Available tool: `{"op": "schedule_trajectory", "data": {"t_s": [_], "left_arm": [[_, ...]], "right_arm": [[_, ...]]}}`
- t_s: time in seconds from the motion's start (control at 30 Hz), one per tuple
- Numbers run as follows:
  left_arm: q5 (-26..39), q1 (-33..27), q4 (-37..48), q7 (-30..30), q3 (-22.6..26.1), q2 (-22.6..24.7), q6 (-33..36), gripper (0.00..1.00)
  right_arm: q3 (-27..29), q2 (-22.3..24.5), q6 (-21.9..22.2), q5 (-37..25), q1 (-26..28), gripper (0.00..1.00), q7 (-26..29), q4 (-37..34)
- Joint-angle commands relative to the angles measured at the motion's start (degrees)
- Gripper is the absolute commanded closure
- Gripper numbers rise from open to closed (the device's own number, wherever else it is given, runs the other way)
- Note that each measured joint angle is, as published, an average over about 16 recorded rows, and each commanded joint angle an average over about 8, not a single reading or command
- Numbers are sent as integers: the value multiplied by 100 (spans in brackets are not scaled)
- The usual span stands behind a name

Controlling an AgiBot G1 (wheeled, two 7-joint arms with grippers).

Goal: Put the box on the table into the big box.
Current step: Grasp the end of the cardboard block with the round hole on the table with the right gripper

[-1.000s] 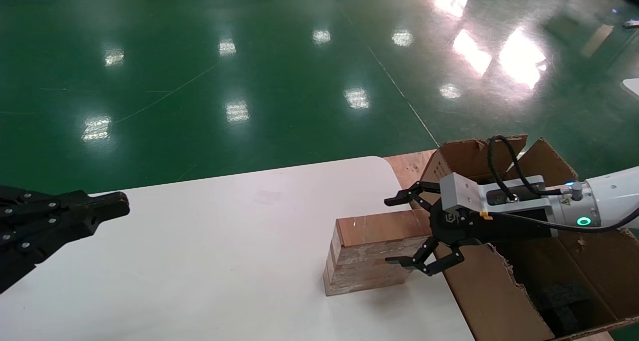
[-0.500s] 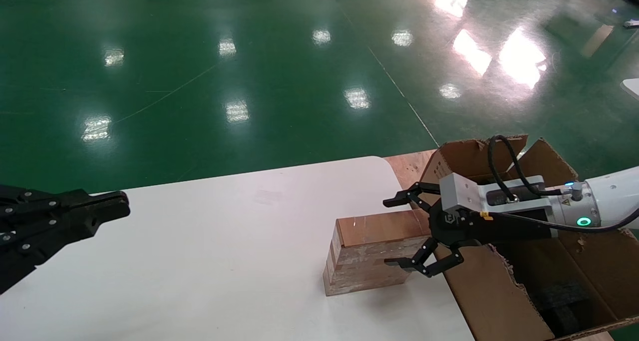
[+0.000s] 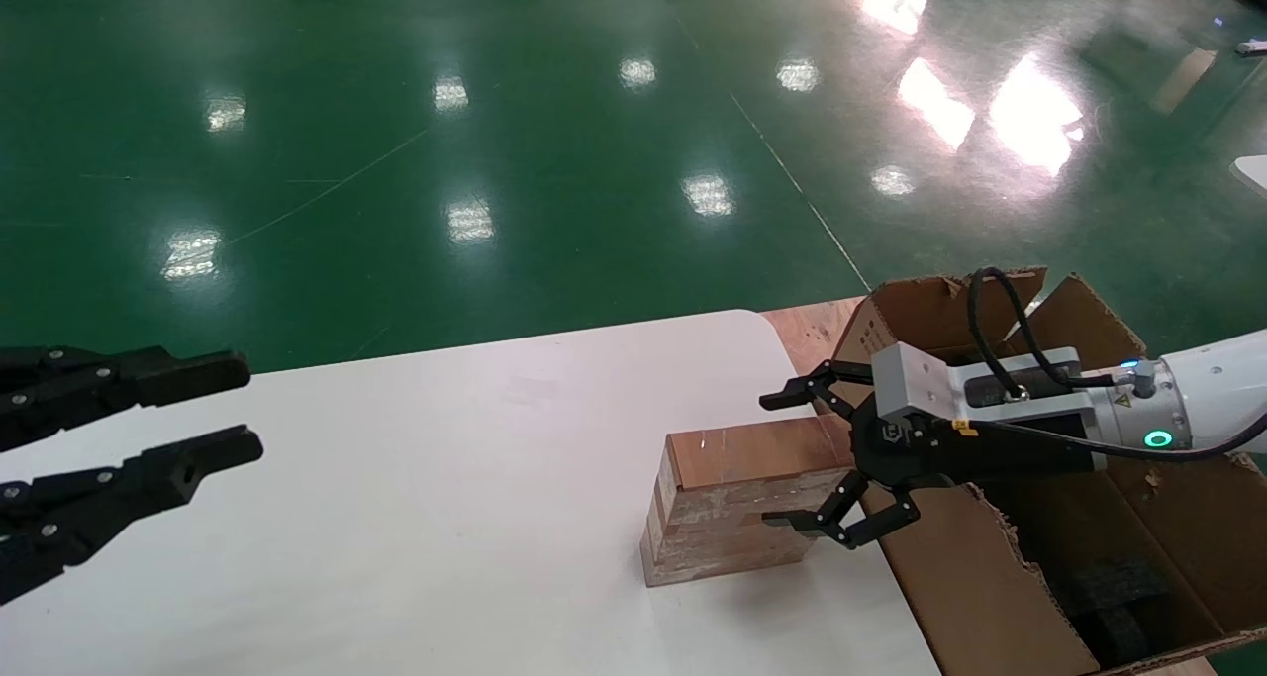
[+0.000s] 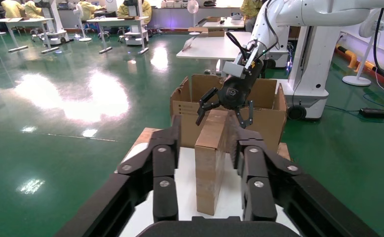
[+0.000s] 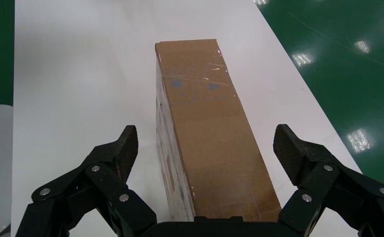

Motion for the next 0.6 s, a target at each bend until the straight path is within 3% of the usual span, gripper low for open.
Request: {"op": "schedule_trajectory", "data": {"t_s": [0.03,0.6], "left_arm": [[0,0,0,0,0,0,0,0],[0,0,0,0,0,0,0,0]], "right_arm": [[5,0,0,-5,-1,100,0,1],[16,0,0,-19,-7,100,0,6]]}}
